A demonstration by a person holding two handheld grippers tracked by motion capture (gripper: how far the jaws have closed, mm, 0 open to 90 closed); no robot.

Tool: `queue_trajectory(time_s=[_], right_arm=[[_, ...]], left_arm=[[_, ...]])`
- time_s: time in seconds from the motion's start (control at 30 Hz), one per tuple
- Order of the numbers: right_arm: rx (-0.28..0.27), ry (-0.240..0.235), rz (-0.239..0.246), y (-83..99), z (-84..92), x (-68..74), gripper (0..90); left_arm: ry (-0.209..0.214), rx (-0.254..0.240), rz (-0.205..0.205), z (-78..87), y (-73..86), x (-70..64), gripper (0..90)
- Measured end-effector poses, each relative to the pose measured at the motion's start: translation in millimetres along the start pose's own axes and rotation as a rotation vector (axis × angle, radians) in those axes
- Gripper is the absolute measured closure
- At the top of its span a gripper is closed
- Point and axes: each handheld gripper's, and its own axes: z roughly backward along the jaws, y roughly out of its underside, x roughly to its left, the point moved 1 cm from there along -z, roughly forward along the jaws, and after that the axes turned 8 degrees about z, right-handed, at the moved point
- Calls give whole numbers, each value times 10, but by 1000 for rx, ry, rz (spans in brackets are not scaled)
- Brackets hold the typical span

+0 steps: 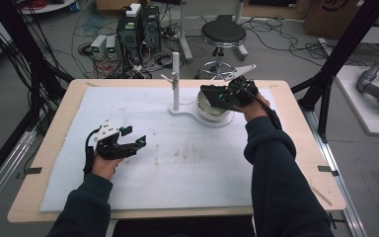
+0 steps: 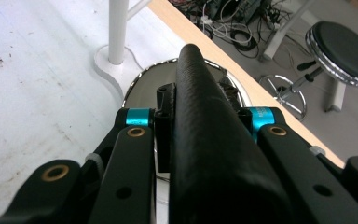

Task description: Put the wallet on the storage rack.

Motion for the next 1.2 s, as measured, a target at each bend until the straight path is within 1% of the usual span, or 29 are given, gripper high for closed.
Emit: queue_trajectory(time_s=[0.1, 0.17, 0.2, 0.23, 0.27, 0.3, 0.37, 0.4, 0.43, 0.47, 0.5, 0.6, 0.63, 0.67, 0.7, 0.83, 0.87, 0.9, 0.97, 1.0, 1.03, 1.1, 1.13, 1.2], right_arm=[[5, 0, -15, 52, -16, -7, 646], [9, -7, -38, 109, -9, -6, 624], [1, -10, -59, 147, 8, -4, 618], [-19, -5, -56, 179, 21, -13, 618], [-36, -11, -83, 224, 46, -7, 616], [-44, -16, -93, 281, 62, -19, 605], [-24, -24, -109, 343, 91, -36, 596], [-27, -27, -112, 362, 105, -43, 597], [-46, -12, -107, 390, 132, -46, 601], [-89, 5, -110, 433, 165, -33, 612], [-92, 5, -120, 466, 187, -38, 610], [-73, -11, -146, 555, 232, -84, 598], [-87, -11, -154, 581, 256, -94, 599], [-122, -2, -158, 617, 280, -93, 613], [-139, -3, -164, 649, 293, -93, 615], [-140, -28, -194, 782, 280, -90, 639], [-169, -28, -203, 820, 283, -76, 680], [-185, -34, -213, 847, 284, -68, 695], [-198, -59, -223, 862, 295, -66, 731], [-206, -61, -220, 855, 300, -63, 737], [-214, -52, -201, 835, 316, -51, 742], [-248, -41, -187, 797, 352, -35, 749], [-265, -34, -186, 776, 369, -36, 751], [-279, -26, -184, 734, 405, -53, 753]], left_arm=[[0, -3, 2, 4, -1, -3, 286], [1, -1, 2, 5, 0, -3, 286], [1, 1, 0, 5, 0, -3, 286], [0, 1, -2, 3, 0, -3, 286], [0, 2, -1, 1, 2, -6, 286], [0, 0, 3, -2, 4, -11, 286], [2, 4, -2, -3, 3, -11, 286], [2, 4, -3, -3, 3, -11, 286], [0, 2, -1, -2, 2, -13, 286], [0, 2, 0, -1, 2, -13, 286], [-1, 2, -1, -1, 3, -11, 286], [1, 6, -4, -5, 4, -9, 286], [-2, 5, -5, -6, 4, -12, 286], [-1, 5, -4, -6, 5, -14, 286], [-2, 5, -4, -6, 5, -15, 286], [-2, 5, -4, -5, 5, -16, 286], [-2, 7, -4, -6, 5, -17, 286], [-2, 10, -6, -6, 6, -17, 286], [-1, 12, -8, -7, 6, -16, 286], [-1, 12, -6, -7, 6, -15, 286], [-2, 12, -8, -7, 6, -15, 286], [-3, 12, -6, -9, 6, -15, 286], [-3, 12, -6, -9, 6, -15, 286], [-2, 11, -5, -10, 7, -17, 286]])
